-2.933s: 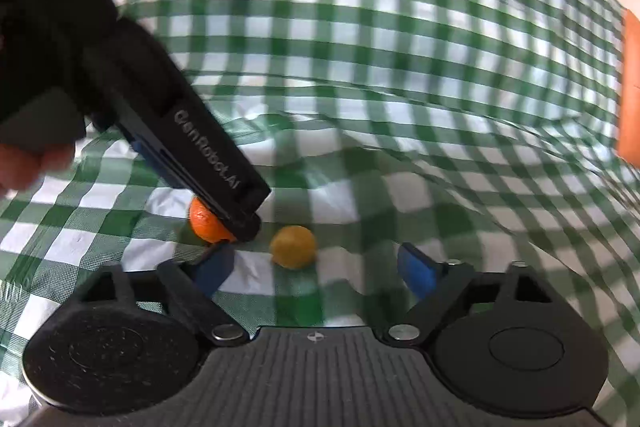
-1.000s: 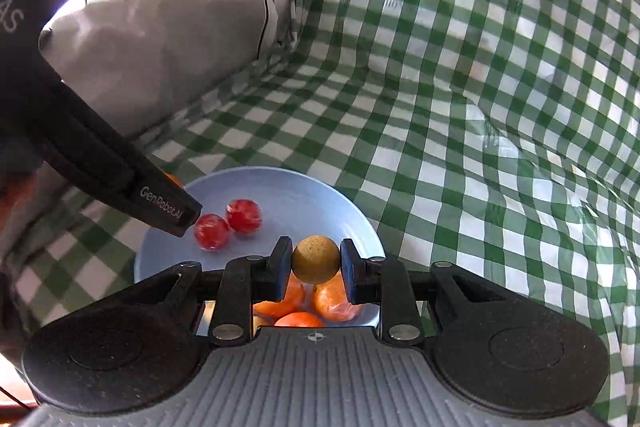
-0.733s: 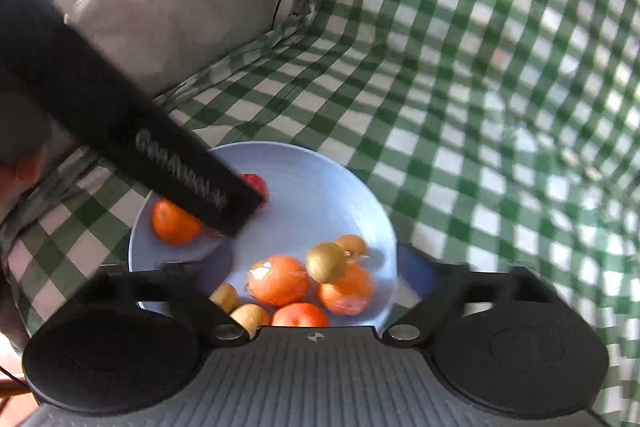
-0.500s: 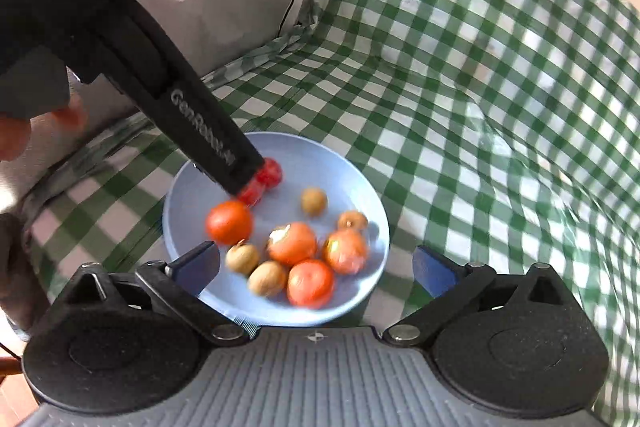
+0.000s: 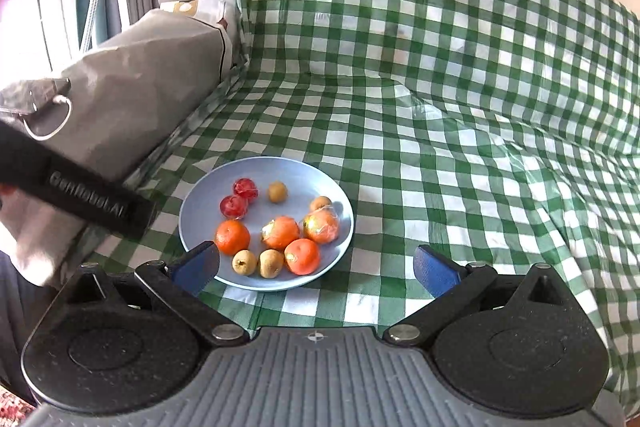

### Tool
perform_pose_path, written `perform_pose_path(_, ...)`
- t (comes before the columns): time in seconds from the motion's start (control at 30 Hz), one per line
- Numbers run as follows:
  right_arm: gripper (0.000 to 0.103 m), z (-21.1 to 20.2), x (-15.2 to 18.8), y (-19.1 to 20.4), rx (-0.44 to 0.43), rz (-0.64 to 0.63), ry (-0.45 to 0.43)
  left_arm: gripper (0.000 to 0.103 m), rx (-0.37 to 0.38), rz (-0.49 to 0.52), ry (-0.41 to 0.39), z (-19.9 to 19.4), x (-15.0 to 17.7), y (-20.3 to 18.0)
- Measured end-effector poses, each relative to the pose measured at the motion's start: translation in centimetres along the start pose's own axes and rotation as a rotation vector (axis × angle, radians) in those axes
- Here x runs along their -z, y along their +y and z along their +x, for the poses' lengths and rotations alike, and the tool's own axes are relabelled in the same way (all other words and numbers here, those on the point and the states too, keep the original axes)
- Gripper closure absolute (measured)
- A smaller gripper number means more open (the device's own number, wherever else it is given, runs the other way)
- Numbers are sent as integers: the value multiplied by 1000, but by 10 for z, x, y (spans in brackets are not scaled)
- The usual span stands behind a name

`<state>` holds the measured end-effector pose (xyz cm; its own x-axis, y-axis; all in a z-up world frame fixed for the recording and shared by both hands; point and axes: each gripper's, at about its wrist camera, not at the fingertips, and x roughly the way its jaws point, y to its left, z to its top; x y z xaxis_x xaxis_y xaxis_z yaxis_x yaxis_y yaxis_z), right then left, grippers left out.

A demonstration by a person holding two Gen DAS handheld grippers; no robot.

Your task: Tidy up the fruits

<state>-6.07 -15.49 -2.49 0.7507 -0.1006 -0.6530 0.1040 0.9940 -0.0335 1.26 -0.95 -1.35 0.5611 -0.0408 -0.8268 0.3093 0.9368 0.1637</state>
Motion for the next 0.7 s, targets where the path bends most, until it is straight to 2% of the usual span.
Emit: perform_pose_path(0.7, 1, -17, 2, 4, -11, 10, -14, 0, 0, -2, -13, -11, 10, -1)
